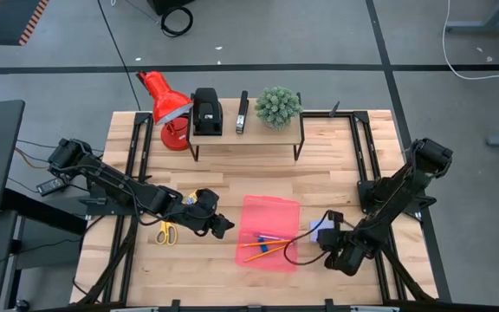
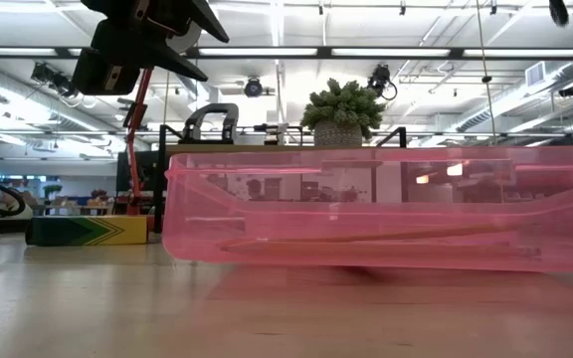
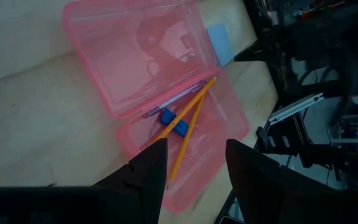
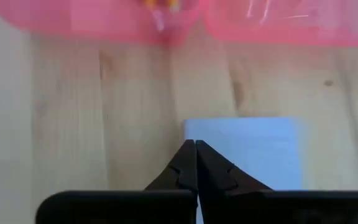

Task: Pack school essentials
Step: Put the purple sticky notes into the pink supply box

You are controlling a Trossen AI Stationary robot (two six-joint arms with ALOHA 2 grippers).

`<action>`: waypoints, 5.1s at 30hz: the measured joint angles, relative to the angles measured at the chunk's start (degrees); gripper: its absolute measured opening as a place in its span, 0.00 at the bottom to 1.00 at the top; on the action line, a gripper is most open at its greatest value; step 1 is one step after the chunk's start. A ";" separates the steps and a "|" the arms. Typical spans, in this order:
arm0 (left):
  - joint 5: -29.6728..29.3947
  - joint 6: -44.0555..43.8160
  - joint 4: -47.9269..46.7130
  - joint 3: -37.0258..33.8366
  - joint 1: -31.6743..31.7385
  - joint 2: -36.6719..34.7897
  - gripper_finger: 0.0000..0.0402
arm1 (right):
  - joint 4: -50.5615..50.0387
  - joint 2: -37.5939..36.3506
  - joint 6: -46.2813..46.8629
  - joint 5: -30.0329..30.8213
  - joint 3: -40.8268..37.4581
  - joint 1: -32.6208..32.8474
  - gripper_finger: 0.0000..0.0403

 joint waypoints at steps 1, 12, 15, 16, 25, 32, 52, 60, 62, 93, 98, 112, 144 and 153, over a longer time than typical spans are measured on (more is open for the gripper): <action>-0.13 0.02 0.00 0.00 0.00 0.00 0.43 | -0.78 -1.53 0.55 0.63 0.00 0.14 0.01; -1.02 0.00 0.02 0.00 0.00 0.00 0.43 | -11.25 -17.46 0.54 4.82 0.17 0.95 0.01; -2.31 -0.02 0.07 0.00 0.00 0.00 0.43 | -16.36 -18.37 -0.74 4.80 0.17 -0.06 0.05; -2.58 -0.02 0.19 0.00 0.00 0.00 0.43 | -17.50 -18.53 -1.59 4.59 0.17 -0.49 0.08; -2.67 6.63 7.18 0.00 0.00 0.00 0.43 | -17.17 -18.66 -9.42 -6.41 0.17 -5.59 0.45; -2.73 18.41 22.55 0.00 1.02 0.00 0.43 | -12.70 -21.12 0.39 -7.35 0.17 -8.34 0.51; -2.67 23.36 23.96 0.00 4.16 0.00 0.43 | -11.07 -27.38 -15.69 -44.28 -7.67 -31.00 0.47; -2.64 23.39 22.81 0.00 3.02 0.00 0.43 | -8.30 -27.15 -28.12 -50.78 -12.06 -43.87 0.47; -2.62 23.37 22.49 0.00 3.02 0.00 0.43 | -7.88 -26.53 -31.22 -51.06 -13.21 -45.34 0.47; -2.63 21.97 20.85 0.02 1.79 0.00 0.43 | 8.47 -14.41 -34.81 -42.49 -16.49 -37.01 0.67; -2.65 21.88 20.83 0.02 1.47 0.00 0.43 | 10.19 -14.16 -31.45 -39.78 -16.57 -33.91 0.66; -2.65 21.86 19.22 0.02 1.16 0.00 0.43 | 14.32 -11.23 -19.54 -30.29 -16.35 -22.29 0.66; -2.65 18.53 16.20 0.02 0.26 0.00 0.43 | 17.96 -8.15 -8.42 -21.42 -16.61 -15.69 0.02; -2.62 17.29 14.38 0.04 -0.81 0.00 0.43 | 17.64 -9.80 -5.95 -20.74 -14.61 -15.64 0.01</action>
